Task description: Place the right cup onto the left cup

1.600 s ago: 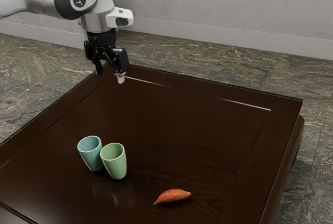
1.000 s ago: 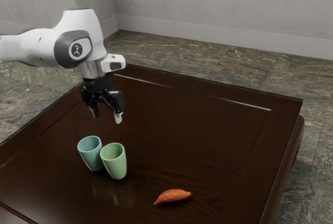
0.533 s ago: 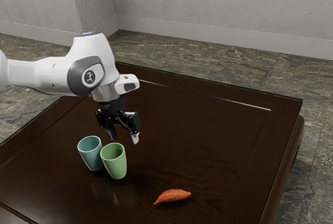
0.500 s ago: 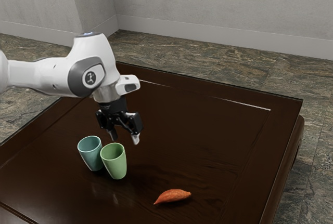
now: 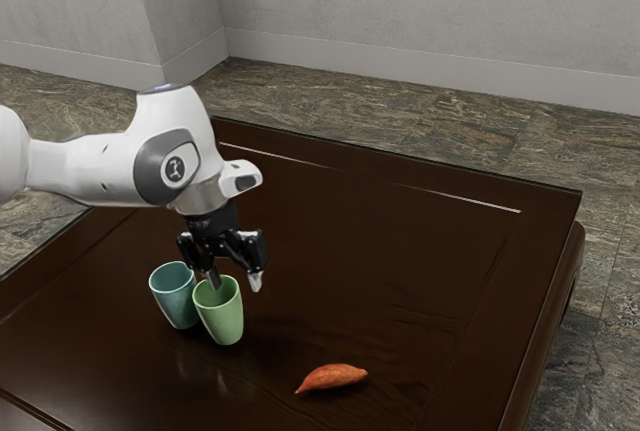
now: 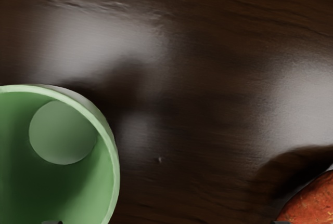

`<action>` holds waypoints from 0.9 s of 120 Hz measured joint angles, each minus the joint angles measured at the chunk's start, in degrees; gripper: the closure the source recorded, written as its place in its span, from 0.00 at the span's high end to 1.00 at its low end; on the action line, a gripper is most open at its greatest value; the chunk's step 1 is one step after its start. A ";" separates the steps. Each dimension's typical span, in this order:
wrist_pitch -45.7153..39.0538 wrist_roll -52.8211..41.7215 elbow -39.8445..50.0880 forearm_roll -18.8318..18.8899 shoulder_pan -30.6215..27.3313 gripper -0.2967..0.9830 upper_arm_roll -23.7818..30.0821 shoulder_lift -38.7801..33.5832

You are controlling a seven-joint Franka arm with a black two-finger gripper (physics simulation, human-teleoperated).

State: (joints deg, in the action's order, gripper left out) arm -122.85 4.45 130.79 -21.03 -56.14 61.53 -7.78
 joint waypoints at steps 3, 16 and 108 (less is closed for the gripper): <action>-0.08 0.12 0.04 -0.32 -2.02 0.62 1.80 -0.50; -0.22 0.51 -0.05 -2.46 -12.18 0.61 10.75 -3.16; -0.72 0.40 -1.15 -14.83 -38.11 0.27 35.51 -10.49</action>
State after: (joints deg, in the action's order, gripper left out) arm -123.56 4.85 129.65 -35.85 -94.25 97.03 -18.27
